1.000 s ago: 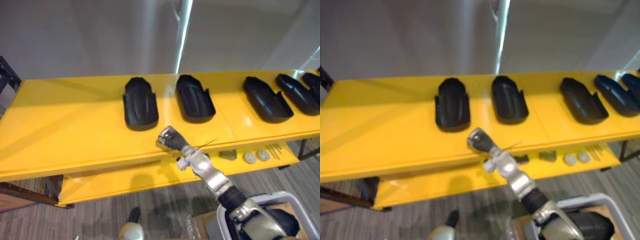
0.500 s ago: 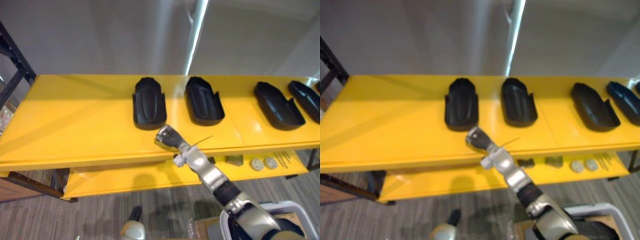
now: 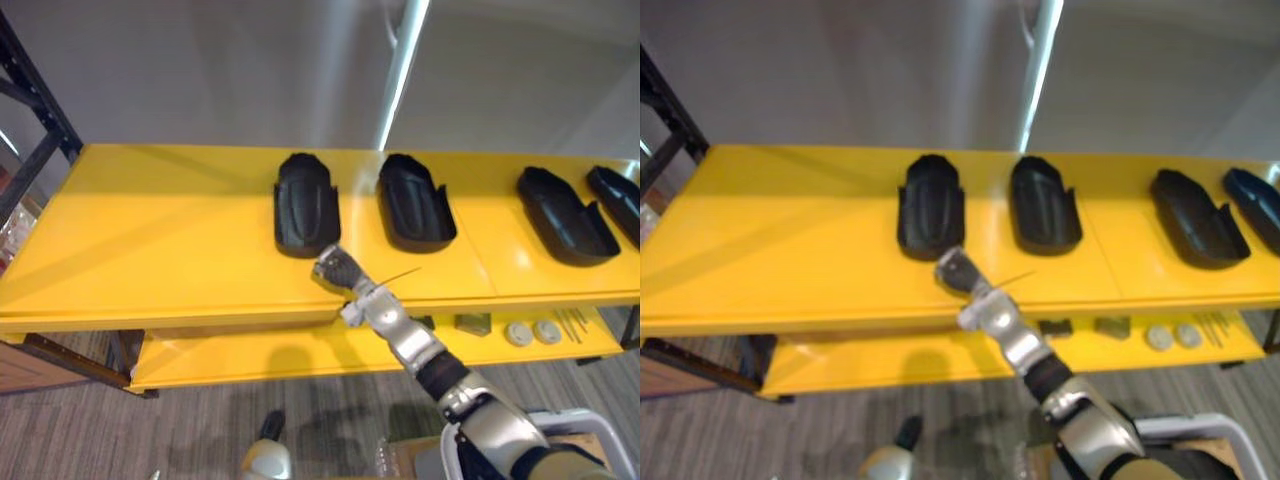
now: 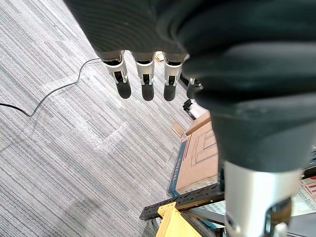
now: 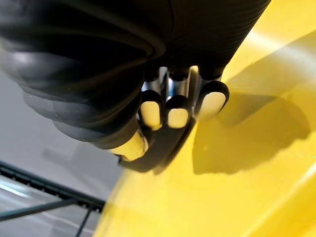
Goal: Walk over and take plastic housings, then place them on the shelf
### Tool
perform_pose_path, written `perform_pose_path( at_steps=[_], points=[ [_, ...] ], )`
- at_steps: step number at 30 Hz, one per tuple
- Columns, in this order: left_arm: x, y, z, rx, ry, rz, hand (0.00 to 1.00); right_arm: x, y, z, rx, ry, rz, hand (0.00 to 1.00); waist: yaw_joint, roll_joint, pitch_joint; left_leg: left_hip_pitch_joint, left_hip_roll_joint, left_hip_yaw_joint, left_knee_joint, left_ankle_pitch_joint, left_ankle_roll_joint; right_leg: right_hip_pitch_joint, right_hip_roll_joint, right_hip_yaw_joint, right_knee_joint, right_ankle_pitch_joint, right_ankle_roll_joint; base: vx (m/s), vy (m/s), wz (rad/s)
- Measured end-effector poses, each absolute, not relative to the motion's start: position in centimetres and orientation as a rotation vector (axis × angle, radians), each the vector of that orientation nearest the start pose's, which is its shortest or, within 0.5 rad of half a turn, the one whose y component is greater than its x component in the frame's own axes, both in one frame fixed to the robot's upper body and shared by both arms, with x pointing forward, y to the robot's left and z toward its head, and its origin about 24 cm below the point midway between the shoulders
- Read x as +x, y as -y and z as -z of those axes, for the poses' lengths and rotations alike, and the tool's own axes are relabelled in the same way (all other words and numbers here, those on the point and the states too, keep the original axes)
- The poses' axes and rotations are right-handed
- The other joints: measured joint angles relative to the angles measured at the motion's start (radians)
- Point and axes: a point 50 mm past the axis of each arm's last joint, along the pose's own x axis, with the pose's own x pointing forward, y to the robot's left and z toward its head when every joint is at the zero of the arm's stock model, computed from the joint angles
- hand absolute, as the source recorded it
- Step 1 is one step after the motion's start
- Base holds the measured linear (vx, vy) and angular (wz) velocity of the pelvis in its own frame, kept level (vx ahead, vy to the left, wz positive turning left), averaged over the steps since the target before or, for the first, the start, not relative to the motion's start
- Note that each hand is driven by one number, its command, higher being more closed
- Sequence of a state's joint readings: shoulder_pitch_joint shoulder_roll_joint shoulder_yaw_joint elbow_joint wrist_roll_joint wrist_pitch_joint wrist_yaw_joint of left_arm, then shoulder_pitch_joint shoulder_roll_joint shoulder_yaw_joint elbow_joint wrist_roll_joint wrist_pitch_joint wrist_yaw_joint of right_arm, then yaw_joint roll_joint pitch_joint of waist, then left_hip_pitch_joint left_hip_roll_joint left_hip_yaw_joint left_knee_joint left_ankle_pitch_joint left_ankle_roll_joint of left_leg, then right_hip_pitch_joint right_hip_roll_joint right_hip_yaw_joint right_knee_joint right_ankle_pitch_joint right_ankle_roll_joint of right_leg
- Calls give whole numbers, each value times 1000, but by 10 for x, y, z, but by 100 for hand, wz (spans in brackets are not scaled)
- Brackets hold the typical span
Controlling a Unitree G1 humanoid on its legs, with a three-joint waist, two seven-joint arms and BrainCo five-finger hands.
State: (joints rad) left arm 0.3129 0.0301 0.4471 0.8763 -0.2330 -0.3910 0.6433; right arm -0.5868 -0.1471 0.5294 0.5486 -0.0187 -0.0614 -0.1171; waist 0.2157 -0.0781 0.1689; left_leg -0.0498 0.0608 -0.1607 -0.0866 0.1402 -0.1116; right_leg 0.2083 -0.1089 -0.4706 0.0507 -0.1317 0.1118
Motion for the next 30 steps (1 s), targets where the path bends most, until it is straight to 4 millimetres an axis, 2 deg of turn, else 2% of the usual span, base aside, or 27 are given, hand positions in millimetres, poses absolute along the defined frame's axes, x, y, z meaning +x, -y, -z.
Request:
perform_pose_path(
  at_steps=[8, 26, 30],
  points=[
    [17, -270, 125, 37, -774, -1319, 0, 344, 58, -73, -493, 89, -361, 100, 11, 9, 6, 1, 0, -2, 0, 0, 0, 3, 2, -2, -3, 0, 0, 0, 0, 0],
    [21, -266, 126, 32, -775, -1275, 0, 356, 70, -80, -517, 95, -283, 100, 26, 17, 11, -2, -1, -23, 0, 2, -4, 17, 8, -27, -11, -1, -2, -2, -9, 3],
    [21, -266, 126, 32, -775, -1274, 0, 362, 74, -87, -528, 105, -256, 100, 32, 18, 11, -2, -1, -24, 0, 2, -4, 18, 8, -28, -12, -1, -2, 0, 0, 0]
  ],
)
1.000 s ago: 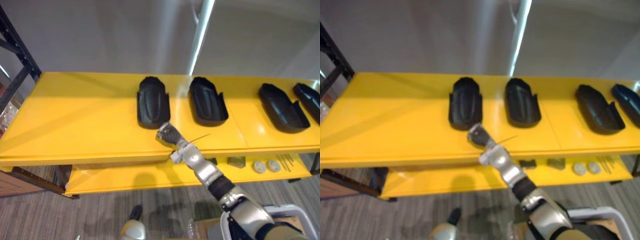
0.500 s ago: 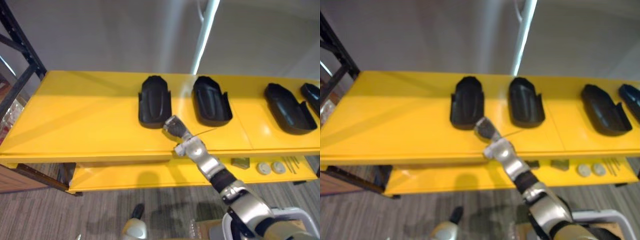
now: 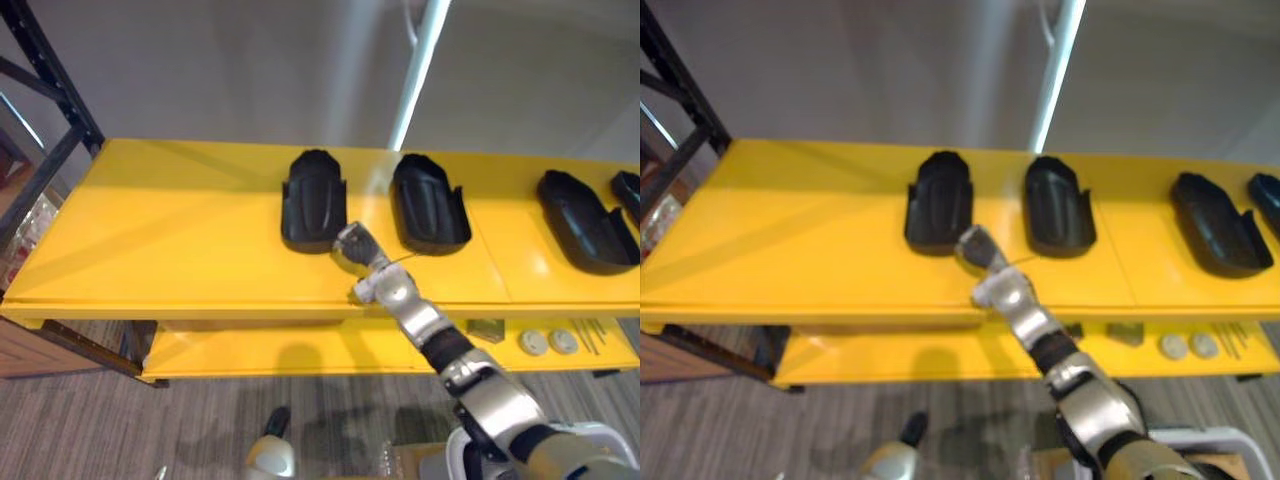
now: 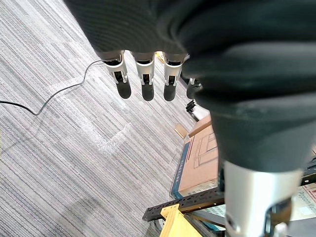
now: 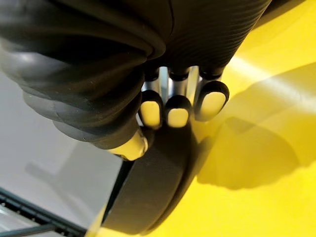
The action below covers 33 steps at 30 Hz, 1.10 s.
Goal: Walk over and take plastic housings, then place them on the shelf
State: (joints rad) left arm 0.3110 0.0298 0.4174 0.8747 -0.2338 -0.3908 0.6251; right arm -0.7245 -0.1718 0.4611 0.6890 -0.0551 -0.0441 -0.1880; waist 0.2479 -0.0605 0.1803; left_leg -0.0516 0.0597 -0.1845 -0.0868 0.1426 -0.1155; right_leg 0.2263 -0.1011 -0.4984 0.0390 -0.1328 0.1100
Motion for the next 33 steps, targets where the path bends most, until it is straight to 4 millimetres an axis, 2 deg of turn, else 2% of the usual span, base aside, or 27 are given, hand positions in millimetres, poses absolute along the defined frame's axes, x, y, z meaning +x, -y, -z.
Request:
perform_pose_path(
  at_steps=[7, 21, 28, 33],
  points=[
    [22, -266, 126, 32, -774, -1273, 0, 364, 77, -89, -544, 116, -238, 100, 11, 1, 1, 0, -1, -2, 0, 0, 0, 1, 0, -3, 0, 0, 0, 0, 0, 0],
    [22, -266, 126, 31, -773, -1271, 0, 368, 78, -101, -546, 162, -229, 100, 12, 2, 6, -2, -2, -4, 0, 0, 0, 2, 0, -12, -1, 0, 0, 0, 0, 0],
    [27, -265, 126, 22, -762, -1256, 0, 367, 76, -103, -555, 186, -240, 100, 11, -16, 17, -2, -1, -1, 0, 0, 0, 1, -1, -7, -1, 0, 0, 0, 0, 0],
    [30, -265, 126, 19, -757, -1251, 0, 363, 72, -109, -539, 235, -278, 100, 10, -16, 17, -2, 1, 7, 0, -1, 1, -6, -1, 5, 0, 0, 0, 0, 0, -5]
  ],
)
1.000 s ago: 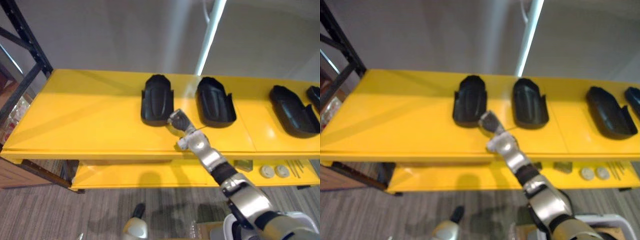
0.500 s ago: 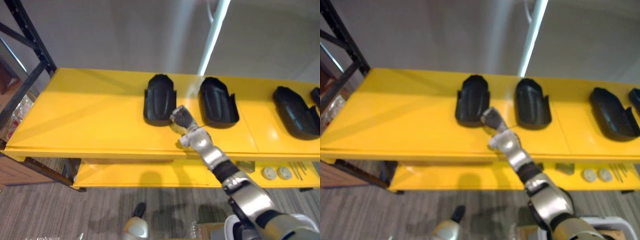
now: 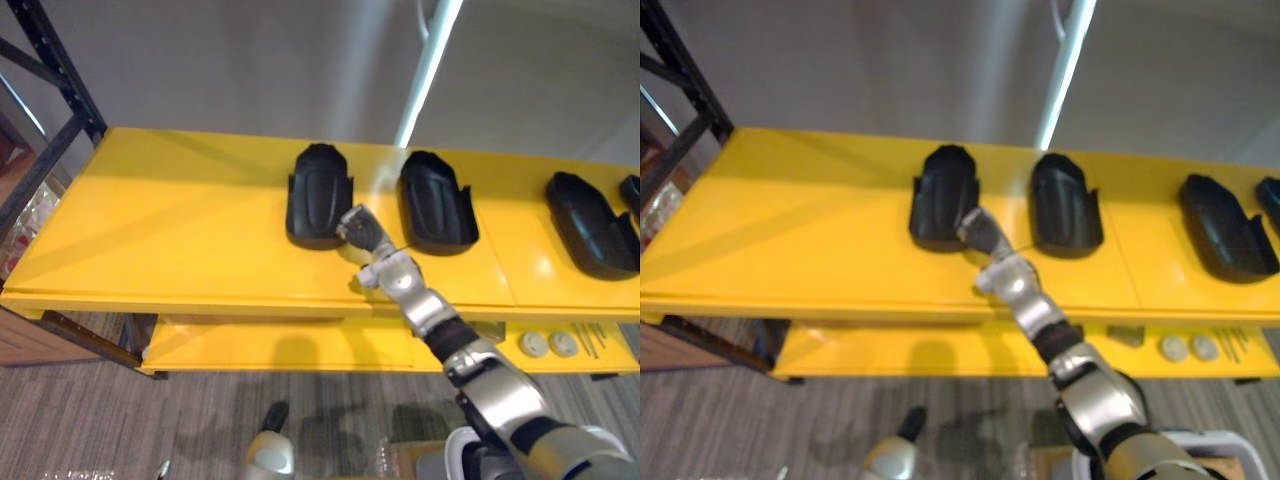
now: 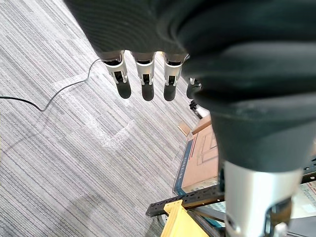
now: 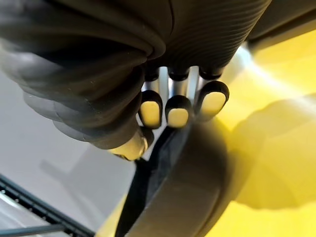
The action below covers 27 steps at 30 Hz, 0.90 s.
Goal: Walk over and take plastic housings, then place them on the shelf
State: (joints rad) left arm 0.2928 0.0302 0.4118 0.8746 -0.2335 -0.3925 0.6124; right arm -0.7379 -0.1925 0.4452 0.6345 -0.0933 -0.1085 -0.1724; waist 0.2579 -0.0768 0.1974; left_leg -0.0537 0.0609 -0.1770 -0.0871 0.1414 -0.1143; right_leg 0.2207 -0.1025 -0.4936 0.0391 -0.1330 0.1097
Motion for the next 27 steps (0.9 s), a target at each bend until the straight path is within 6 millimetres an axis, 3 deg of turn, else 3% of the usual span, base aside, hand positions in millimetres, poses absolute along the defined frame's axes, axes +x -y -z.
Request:
perform_pose_path(
  at_steps=[3, 8, 12, 13, 17, 21, 25, 27],
  points=[
    [29, -266, 126, 19, -759, -1250, 0, 348, 66, -117, -514, 311, -332, 100, -5, -1, 0, -2, 2, 14, 0, -1, 1, -10, -2, 11, 2, 0, 0, 1, -1, -12],
    [27, -266, 126, 20, -752, -1255, 0, 309, 54, -136, -466, 494, -421, 100, -46, -16, -6, -1, 11, 45, 0, -3, 1, -26, -2, 40, 4, 2, -2, 5, -8, -16],
    [26, -267, 126, 22, -749, -1255, 0, 293, 68, -167, -456, 708, -265, 100, -79, -29, -15, 1, 21, 68, -1, -3, 0, -39, 1, 64, 6, 8, -7, -20, -6, -20],
    [26, -266, 126, 22, -751, -1256, 0, 292, 74, -176, -435, 757, -200, 0, -82, -35, -18, 3, 23, 77, 0, -4, 1, -45, 2, 76, 8, 10, -8, -25, 4, -18],
    [26, -267, 125, 24, -731, -1257, 0, 284, 89, -187, -368, 830, -32, 0, -92, -47, -27, 10, 25, 90, -1, -6, 3, -46, 1, 89, 8, 15, -9, -28, 10, -11],
    [23, -267, 125, 28, -733, -1256, 0, 277, 112, -180, -274, 798, 68, 0, -98, -53, -32, 17, 26, 107, -1, -13, 10, -52, -2, 107, 6, 16, -9, -24, 12, -13],
    [23, -265, 126, 30, -741, -1214, 0, 256, 165, -155, -190, 712, 294, 0, -116, -56, -42, 17, 28, 134, -1, -16, 9, -71, -5, 138, 7, 20, -7, 2, 12, -17],
    [21, -264, 126, 45, -750, -1189, 0, 242, 188, -136, -193, 643, 402, 0, -145, -51, -54, 17, 27, 142, -1, -18, 9, -76, -8, 145, 9, 23, -5, 33, 7, -18]
  ],
)
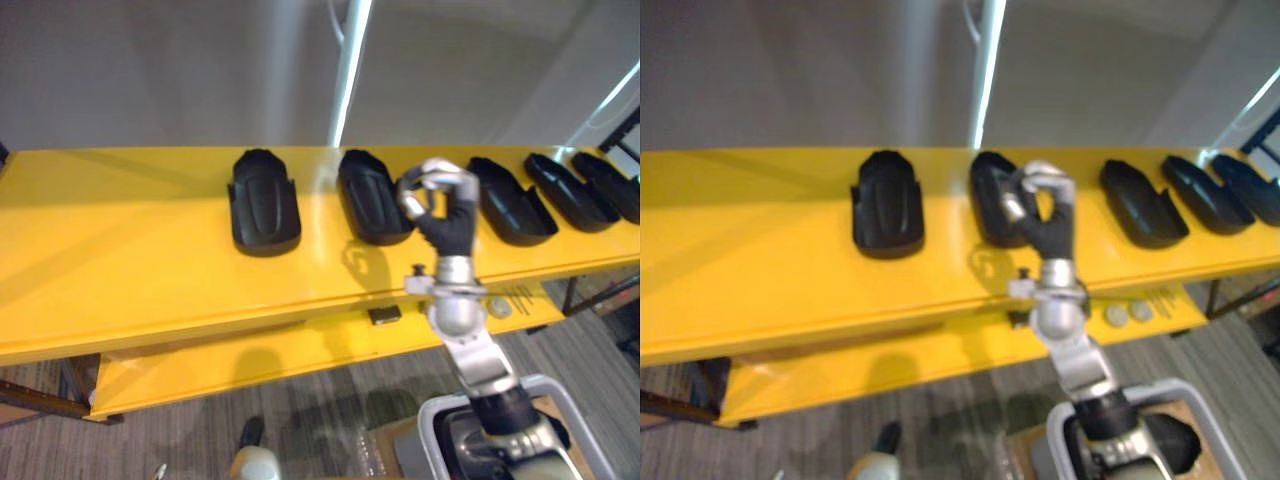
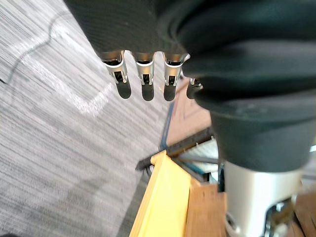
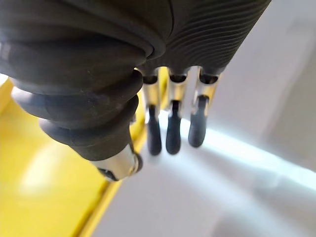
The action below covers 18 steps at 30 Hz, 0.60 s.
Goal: Walk over and take plastic housings, then place them on the shelf
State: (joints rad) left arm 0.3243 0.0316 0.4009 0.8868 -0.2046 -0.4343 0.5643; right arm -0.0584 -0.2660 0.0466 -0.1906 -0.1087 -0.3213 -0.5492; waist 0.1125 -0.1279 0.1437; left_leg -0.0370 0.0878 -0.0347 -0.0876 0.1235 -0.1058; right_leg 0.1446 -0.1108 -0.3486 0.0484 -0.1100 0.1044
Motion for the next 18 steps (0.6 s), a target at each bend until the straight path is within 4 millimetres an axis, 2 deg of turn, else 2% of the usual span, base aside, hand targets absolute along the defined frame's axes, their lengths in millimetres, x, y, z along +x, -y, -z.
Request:
perform_pose_path(
  at_steps=[2, 4, 5, 7, 8, 11, 13, 15, 18],
  points=[
    [23, -260, 127, 68, -758, -1141, 0, 224, 210, -116, -188, 569, 506, 0, -21, 11, -14, 4, 0, 22, 0, -3, -2, -7, -4, 21, 3, 3, 4, 42, 10, -25],
    [27, -256, 128, 83, -763, -1067, 0, 198, 238, -91, -220, 463, 650, 0, -59, 39, -25, 9, -2, 45, 0, -9, 2, -13, -10, 44, 3, 7, 8, 38, 20, -29],
    [27, -255, 128, 83, -764, -1058, 0, 192, 245, -83, -231, 428, 685, 0, -70, 44, -27, 14, -2, 54, 0, -11, 3, -14, -11, 53, 3, 8, 9, 30, 23, -41],
    [29, -252, 129, 76, -763, -1005, 0, 161, 269, -47, -222, 256, 823, 0, -90, 64, -35, 35, 1, 90, 0, -22, 3, -15, -14, 81, 6, 9, 10, 31, 12, -45],
    [30, -249, 130, 77, -768, -971, 0, 146, 274, -31, -185, 185, 873, 0, -107, 68, -36, 39, 3, 100, -1, -28, 2, -10, -14, 90, 6, 8, 10, 5, -2, -30],
    [31, -239, 133, 76, -789, -900, 0, 121, 270, -11, -162, 93, 924, 0, -121, 69, -37, 63, 10, 139, -1, -48, 2, -5, -14, 116, 5, 8, 10, 4, -2, -36],
    [36, -227, 135, 40, -787, -857, 0, 105, 261, 0, -140, 45, 982, 0, -128, 70, -41, 82, 22, 216, -1, -59, 1, -3, -20, 133, 10, 7, 13, 11, 11, -26],
    [43, -222, 135, 33, -777, -809, 0, 95, 258, 7, -150, 16, 1024, 0, -129, 64, -43, 93, 36, 308, 0, -58, 0, 0, -31, 129, 16, 3, 19, 2, 7, 3],
    [42, -223, 136, 28, -792, -794, 0, 93, 252, 10, -132, 33, 1036, 0, -128, 50, -42, 109, 24, 330, -1, -58, -1, 15, -48, 131, 19, -1, 30, 27, 44, -1]
  ],
)
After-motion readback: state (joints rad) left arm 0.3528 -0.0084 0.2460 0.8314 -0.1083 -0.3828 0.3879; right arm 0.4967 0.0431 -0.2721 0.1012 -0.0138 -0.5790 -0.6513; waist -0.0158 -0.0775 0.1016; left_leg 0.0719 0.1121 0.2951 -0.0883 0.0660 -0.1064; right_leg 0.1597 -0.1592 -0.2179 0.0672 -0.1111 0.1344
